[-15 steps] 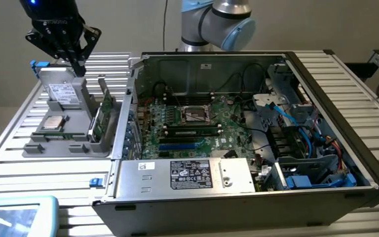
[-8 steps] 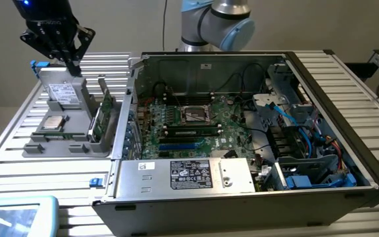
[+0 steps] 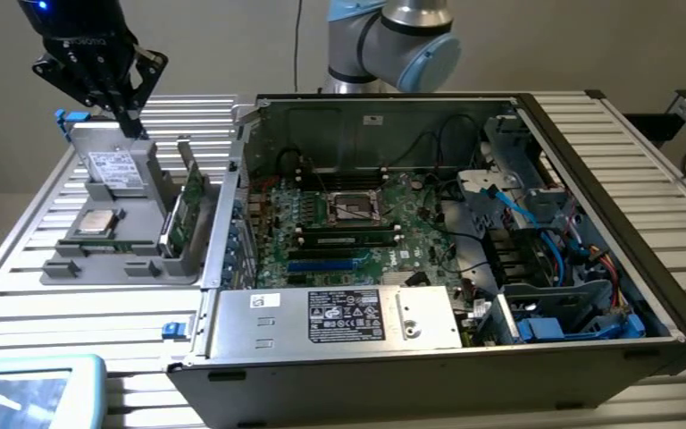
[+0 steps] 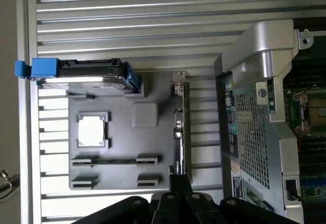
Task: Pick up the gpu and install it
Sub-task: 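Reach for the gpu, then pick up the gpu and move the gpu toward the slot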
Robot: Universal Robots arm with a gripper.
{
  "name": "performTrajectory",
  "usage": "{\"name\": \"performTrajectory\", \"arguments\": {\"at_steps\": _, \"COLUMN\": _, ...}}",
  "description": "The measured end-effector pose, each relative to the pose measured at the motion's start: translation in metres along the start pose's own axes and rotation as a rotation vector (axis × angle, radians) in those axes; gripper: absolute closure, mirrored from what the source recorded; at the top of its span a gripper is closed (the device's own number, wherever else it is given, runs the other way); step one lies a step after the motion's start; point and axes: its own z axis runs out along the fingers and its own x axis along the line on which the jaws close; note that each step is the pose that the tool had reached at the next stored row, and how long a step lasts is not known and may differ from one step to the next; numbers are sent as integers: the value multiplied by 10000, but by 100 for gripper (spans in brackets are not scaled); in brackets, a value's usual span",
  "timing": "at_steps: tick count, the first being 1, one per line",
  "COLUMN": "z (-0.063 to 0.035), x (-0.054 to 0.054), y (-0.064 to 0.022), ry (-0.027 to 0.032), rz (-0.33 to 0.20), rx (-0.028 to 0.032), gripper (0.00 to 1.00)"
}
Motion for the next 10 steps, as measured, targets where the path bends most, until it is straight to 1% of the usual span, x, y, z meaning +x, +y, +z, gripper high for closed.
{"name": "performTrajectory", "arguments": {"at_steps": 10, "z": 0, "x": 0, "y": 0, "ry": 0, "rz": 1, "rx": 0, "gripper": 89}}
